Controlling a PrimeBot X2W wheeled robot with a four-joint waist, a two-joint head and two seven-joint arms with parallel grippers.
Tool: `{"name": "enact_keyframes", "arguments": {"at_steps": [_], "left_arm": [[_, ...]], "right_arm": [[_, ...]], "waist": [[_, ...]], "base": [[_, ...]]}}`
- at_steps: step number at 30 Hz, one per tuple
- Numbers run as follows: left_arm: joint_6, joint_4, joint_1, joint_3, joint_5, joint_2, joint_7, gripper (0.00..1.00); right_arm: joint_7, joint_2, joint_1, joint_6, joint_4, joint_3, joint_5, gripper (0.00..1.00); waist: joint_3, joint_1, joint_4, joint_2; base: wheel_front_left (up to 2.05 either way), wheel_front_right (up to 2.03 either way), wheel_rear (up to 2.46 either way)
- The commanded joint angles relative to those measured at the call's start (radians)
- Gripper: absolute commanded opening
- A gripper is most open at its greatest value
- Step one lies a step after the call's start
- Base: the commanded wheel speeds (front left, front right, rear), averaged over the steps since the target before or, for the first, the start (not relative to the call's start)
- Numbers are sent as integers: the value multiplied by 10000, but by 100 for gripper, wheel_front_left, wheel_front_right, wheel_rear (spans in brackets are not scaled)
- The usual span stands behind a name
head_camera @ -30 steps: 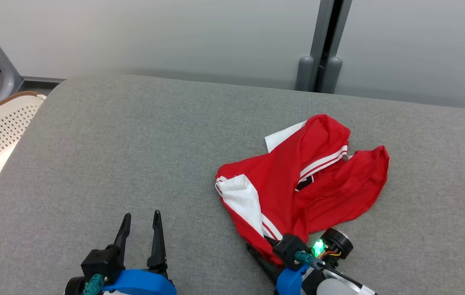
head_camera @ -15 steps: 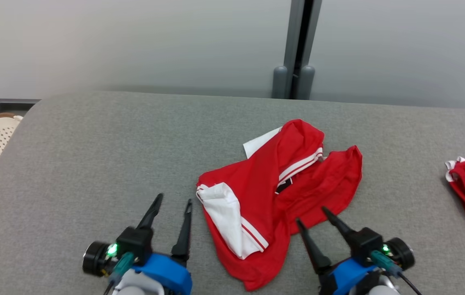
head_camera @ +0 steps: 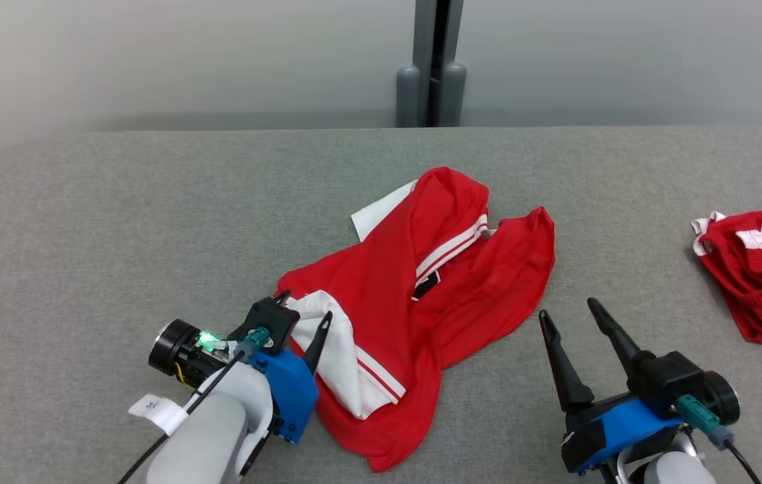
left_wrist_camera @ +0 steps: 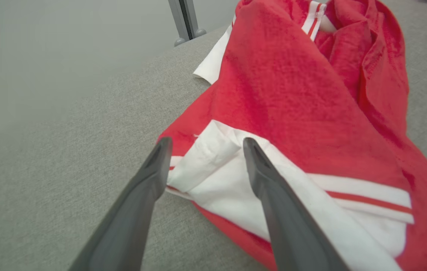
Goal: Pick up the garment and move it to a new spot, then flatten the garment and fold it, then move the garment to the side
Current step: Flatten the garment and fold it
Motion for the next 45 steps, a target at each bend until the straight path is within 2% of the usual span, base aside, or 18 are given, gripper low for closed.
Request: {"name": "enact_keyframes", "arguments": {"at_steps": [1,4,5,6,7,8,10,13,17,19,25,28,32,35,36,37,39,45], "left_arm": [[-55,127,-206,-54,-115,52,37,100],[-60,704,-536,-374,-315,63,166,100],[-44,837,-645,-518,-375,80,204,91],[-44,968,-752,-647,-463,85,190,77],[-45,1113,-834,-706,-599,68,220,20],[-44,1217,-911,-800,-673,29,241,0],[-45,1294,-1154,-988,-744,-21,80,0],[78,1263,-1398,-718,-970,-165,-594,0],[389,1212,-1670,-128,-1464,-332,-1537,0],[593,1149,-1793,486,-1981,-399,-1901,0],[1782,1434,-1915,2781,-3476,-31,-2326,0],[2186,2021,-1619,3558,-4119,73,-2292,0],[2341,2552,-1240,4230,-4722,260,-2327,0],[2225,2713,-899,4553,-5033,274,-2357,0],[2205,2711,-811,4618,-5090,276,-2356,4],[2130,2691,-714,4644,-5101,291,-2369,22],[1986,2576,-530,4698,-5127,257,-2389,100],[1826,1043,68,4873,-4355,302,-2403,100]], "right_arm": [[18,-11,100,1,-110,-59,81,100],[32,-9,122,1,-372,-228,85,100],[38,-8,139,1,-461,-281,75,100],[37,-9,160,1,-527,-330,84,100],[42,-9,185,1,-590,-369,90,100],[52,-9,211,1,-649,-423,74,100],[46,-9,237,1,-749,-552,24,100],[23,-9,240,1,-843,-734,61,100],[-23,-11,216,1,-928,-898,101,100],[-23,-11,206,1,-951,-932,94,100],[11,-9,157,1,-961,-946,36,100],[31,-11,183,1,-911,-897,33,100],[33,-10,259,1,-846,-941,22,100],[26,-10,294,1,-811,-1004,6,100],[29,-10,301,1,-798,-1028,-19,100],[30,-10,318,1,-792,-1044,-42,100],[42,-10,353,1,-757,-1056,-56,100],[196,-10,320,1,-629,-1042,32,100]], "waist": [[40,0,-47,0],[150,0,-191,0],[185,0,-220,0],[211,0,-235,0],[233,0,-240,0],[252,0,-236,0],[285,0,-194,0],[279,0,-78,0],[250,0,124,0],[240,0,195,0],[258,0,303,0],[267,0,262,0],[279,0,225,0],[267,0,238,0],[258,0,256,0],[245,0,275,0],[194,0,328,0],[19,0,533,0]], "base": [[0,0,0],[0,0,0],[0,0,0],[0,0,0],[0,0,0],[0,0,0],[0,0,0],[0,0,0],[0,0,0],[0,0,0],[0,0,0],[0,0,0],[0,0,0],[0,0,0],[0,0,0],[0,0,0],[0,0,0],[0,0,0]]}}
